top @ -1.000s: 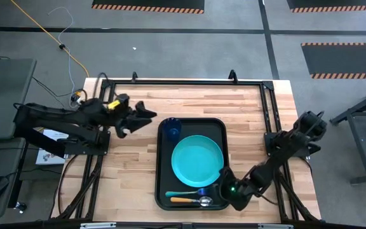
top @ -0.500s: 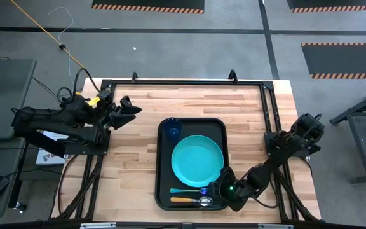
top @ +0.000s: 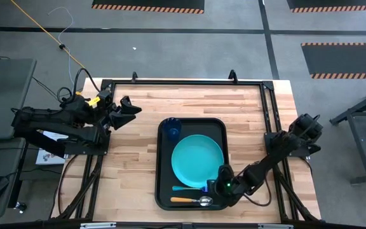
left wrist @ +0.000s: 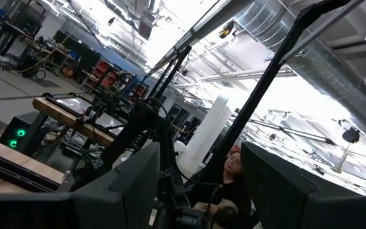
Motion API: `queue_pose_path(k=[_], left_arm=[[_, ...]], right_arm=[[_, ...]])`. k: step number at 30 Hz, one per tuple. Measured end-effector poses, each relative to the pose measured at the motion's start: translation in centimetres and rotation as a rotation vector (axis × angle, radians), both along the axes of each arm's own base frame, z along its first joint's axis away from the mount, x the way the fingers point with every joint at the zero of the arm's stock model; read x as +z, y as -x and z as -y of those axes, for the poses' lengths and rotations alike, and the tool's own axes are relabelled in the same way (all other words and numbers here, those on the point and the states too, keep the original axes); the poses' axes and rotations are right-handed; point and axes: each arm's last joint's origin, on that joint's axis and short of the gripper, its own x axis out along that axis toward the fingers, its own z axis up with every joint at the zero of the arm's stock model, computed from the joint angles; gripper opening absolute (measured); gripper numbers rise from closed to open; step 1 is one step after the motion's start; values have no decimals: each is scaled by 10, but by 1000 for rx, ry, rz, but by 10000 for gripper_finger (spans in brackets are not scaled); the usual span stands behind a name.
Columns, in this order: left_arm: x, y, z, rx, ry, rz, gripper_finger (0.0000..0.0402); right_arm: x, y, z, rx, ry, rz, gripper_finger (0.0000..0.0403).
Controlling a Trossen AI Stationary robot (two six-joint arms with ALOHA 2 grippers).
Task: Pick and place plate/cup/fork/spoon on tray
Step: Put the purple fork in the black tray beside the spoon
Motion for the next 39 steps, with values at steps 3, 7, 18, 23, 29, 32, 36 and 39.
queue_pose_path(k=[3, 7, 18, 23, 29, 32, 36, 39], left_arm=[[0, 0, 0, -1, 3, 0, 209], [0, 0, 0, -4, 10, 0, 209], [0, 0, -2, 41, 39, 1, 209], [0, 0, -2, 40, 43, 0, 209], [0, 0, -2, 39, 44, 0, 209], [0, 0, -2, 39, 44, 0, 209], [0, 0, -2, 39, 44, 0, 209], [0, 0, -2, 39, 44, 0, 209]], right_arm=[[-8, -2, -3, 6, -5, -9, 0], [-14, -6, -6, 12, -22, 0, 1], [-11, -7, -6, 29, -19, 20, 1], [-9, -6, -6, 35, -38, 12, 0], [-10, -6, -4, 36, -55, -23, 1], [-11, -7, -2, 35, -57, -33, 7], [-12, -6, -1, 35, -62, -56, 37], [-12, -6, -1, 38, -63, -61, 72]])
